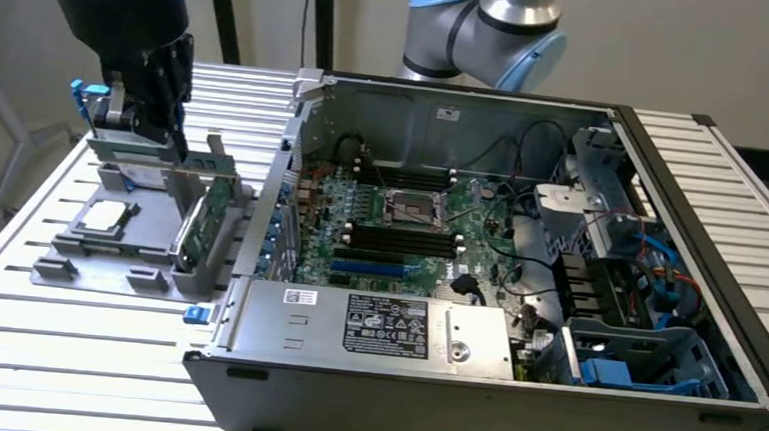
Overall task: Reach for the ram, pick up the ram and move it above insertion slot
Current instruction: 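Pick up the ram and move it above insertion slot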
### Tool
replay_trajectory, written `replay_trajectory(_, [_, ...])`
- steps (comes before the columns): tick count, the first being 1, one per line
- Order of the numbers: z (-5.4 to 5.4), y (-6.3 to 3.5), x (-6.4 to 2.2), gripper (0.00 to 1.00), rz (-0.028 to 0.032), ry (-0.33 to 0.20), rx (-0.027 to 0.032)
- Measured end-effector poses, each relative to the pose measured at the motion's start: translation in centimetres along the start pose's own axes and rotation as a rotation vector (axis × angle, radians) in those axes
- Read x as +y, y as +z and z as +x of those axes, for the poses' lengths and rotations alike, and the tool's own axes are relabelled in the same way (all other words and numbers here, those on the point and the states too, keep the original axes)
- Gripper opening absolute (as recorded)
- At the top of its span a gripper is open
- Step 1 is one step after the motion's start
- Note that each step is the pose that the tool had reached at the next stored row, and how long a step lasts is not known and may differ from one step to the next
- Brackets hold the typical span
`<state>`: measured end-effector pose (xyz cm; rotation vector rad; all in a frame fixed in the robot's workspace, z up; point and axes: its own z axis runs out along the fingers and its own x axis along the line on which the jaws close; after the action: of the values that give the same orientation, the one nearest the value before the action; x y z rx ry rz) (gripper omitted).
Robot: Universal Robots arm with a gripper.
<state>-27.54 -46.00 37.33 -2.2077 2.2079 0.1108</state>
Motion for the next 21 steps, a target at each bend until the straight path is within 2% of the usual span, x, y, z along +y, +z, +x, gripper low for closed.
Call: replay_trajectory(21, [-0.7, -1.83, -5.67, 0.13, 0.0, -0.002, -0.046])
